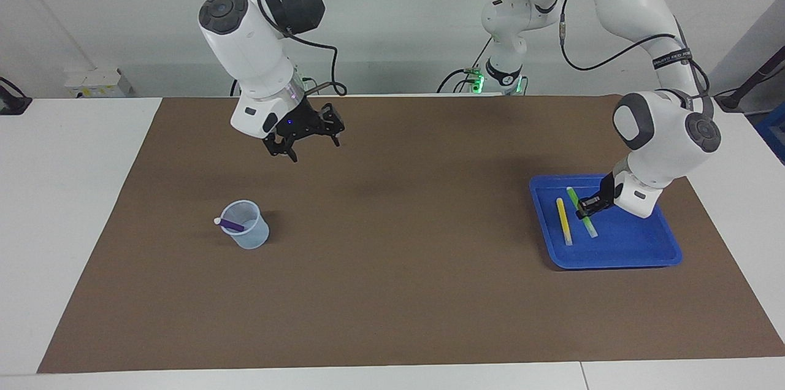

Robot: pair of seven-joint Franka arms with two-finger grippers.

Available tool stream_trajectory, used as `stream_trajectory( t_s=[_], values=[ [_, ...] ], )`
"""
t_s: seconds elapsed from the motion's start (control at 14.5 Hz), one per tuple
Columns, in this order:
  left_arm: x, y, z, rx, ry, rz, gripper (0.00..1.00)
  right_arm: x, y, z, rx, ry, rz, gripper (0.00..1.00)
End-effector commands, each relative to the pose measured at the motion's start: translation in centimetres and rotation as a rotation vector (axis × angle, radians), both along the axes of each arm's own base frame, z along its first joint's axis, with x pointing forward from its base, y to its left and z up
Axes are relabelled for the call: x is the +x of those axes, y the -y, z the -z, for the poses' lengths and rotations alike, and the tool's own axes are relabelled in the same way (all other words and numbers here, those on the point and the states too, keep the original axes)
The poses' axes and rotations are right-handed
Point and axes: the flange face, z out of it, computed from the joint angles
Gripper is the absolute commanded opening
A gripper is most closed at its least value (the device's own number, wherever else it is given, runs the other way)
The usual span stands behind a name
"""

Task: Transfer and insert pens with both arms
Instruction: 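Lift the green pen toward the right gripper while the right gripper approaches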

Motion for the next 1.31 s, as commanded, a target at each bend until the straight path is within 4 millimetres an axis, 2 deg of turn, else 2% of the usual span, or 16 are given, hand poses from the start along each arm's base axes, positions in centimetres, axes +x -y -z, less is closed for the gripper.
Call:
stream_trajectory(
  t_s=[0.0,0.14,0.21,0.34,0.55,0.62,0.69,0.76,0.9,1.1,1.24],
  values=[
    [-2.0,4.2,-0.3,-0.041,-0.153,-0.237,0.0,0.2,-0.8,-1.0,0.091,-0.016,0.073,1.0],
    [-2.5,6.8,-0.7,-0.07,-0.234,-0.44,0.0,-0.4,-4.0,-1.6,0.156,-0.049,0.203,1.0],
    [-2.7,8.1,-1.0,-0.088,-0.269,-0.5,0.0,-0.2,-4.9,-2.1,0.218,-0.074,0.327,1.0],
    [-3.4,10.6,-1.4,-0.108,-0.317,-0.584,0.0,-0.7,-8.0,-2.5,0.264,-0.051,0.378,1.0],
    [-4.0,14.4,-2.4,-0.155,-0.39,-0.716,0.0,-1.7,-9.4,-2.0,0.258,-0.055,0.372,1.0],
    [-4.1,15.7,-2.7,-0.171,-0.417,-0.76,0.0,-1.9,-9.8,-2.0,0.264,-0.042,0.375,0.95],
    [-4.5,17.2,-3.3,-0.18,-0.435,-0.792,0.0,-2.1,-10.7,-1.9,0.277,-0.019,0.391,0.84],
    [-4.7,18.4,-3.6,-0.182,-0.444,-0.816,0.0,-2.6,-11.5,-1.5,0.277,-0.02,0.414,0.84],
    [-5.1,20.5,-3.8,-0.173,-0.452,-0.849,0.0,-3.6,-12.7,-0.9,0.242,-0.004,0.405,0.75],
    [-5.3,22.8,-5.1,-0.228,-0.485,-0.924,0.0,-3.4,-12.4,-0.7,0.235,0.02,0.411,0.68],
    [-5.5,24.1,-5.4,-0.243,-0.503,-0.971,0.0,-3.2,-12.2,-0.8,0.242,0.034,0.414,0.67]
  ],
)
